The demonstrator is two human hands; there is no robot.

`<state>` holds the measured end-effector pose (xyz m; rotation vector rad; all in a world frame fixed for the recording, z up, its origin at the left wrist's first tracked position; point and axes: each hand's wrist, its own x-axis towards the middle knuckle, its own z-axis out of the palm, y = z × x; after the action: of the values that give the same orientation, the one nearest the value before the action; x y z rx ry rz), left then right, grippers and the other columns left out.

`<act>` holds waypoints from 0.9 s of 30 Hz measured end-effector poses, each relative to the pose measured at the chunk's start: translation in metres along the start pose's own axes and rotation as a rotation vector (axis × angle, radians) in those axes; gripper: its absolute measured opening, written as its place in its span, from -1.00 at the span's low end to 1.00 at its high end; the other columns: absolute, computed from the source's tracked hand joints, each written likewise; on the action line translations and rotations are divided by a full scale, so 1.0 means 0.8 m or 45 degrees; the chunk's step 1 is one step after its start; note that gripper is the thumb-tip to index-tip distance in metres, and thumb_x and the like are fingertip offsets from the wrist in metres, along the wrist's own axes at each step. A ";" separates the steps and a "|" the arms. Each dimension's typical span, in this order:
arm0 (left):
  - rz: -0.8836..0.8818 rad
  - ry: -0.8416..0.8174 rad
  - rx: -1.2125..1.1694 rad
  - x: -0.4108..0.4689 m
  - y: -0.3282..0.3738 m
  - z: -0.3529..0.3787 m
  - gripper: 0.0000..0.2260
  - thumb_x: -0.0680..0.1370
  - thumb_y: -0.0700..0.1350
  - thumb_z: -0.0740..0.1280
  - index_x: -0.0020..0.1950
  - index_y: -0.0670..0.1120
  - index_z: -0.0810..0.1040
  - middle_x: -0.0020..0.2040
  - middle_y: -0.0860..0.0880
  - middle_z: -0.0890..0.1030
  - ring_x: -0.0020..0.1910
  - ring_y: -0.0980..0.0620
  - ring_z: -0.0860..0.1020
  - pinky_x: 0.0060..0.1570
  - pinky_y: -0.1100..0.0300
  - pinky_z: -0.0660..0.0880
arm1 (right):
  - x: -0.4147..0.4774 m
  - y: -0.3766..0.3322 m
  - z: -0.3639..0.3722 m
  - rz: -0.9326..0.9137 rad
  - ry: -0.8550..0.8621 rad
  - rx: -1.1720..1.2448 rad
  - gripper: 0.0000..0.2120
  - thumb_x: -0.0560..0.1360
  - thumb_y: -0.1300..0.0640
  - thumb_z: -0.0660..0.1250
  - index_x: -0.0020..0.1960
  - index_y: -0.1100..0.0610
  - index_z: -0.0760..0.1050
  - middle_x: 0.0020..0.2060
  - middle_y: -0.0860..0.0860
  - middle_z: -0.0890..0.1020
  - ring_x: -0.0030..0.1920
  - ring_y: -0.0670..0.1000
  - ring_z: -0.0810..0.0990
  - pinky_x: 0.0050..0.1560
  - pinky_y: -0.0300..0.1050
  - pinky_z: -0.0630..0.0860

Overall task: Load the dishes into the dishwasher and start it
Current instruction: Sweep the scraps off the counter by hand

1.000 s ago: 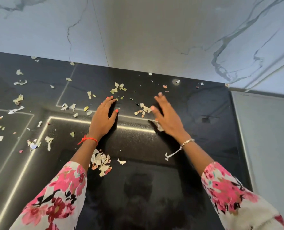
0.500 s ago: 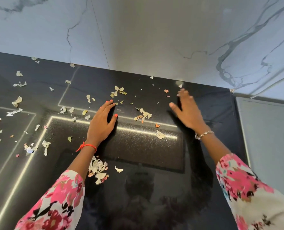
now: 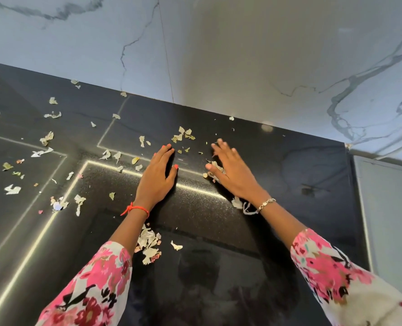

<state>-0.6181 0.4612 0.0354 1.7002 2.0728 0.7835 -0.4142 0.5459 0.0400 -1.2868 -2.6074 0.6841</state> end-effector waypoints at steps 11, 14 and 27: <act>0.011 0.067 0.021 0.002 -0.004 0.002 -0.59 0.62 -0.09 0.15 0.45 -0.15 0.25 0.49 -0.06 0.22 0.48 0.04 0.13 0.44 0.22 -0.12 | 0.086 0.046 -0.032 0.067 0.047 -0.053 -0.38 0.58 -0.19 0.01 0.51 0.14 0.07 0.51 0.04 0.08 0.51 -0.01 -0.01 0.50 -0.06 -0.09; 0.021 0.058 0.035 0.002 -0.006 0.004 -0.59 0.62 -0.08 0.15 0.45 -0.15 0.25 0.48 -0.06 0.23 0.48 0.04 0.14 0.45 0.21 -0.09 | 0.061 0.033 -0.029 0.015 0.248 0.462 -0.54 0.56 -0.07 0.19 0.39 0.12 0.35 0.38 0.01 0.40 0.40 -0.04 0.32 0.43 -0.04 0.24; 0.008 0.065 0.016 0.003 -0.002 0.002 -0.60 0.61 -0.09 0.15 0.44 -0.16 0.27 0.48 -0.06 0.23 0.48 0.01 0.13 0.46 0.16 -0.06 | 0.032 0.053 -0.039 0.115 0.435 0.143 -0.62 0.60 -0.05 0.11 0.36 0.05 0.38 0.38 -0.07 0.38 0.42 -0.02 0.22 0.43 -0.02 0.13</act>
<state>-0.6190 0.4633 0.0329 1.7110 2.1116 0.8255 -0.3893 0.5991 0.0463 -1.3585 -2.2205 0.5580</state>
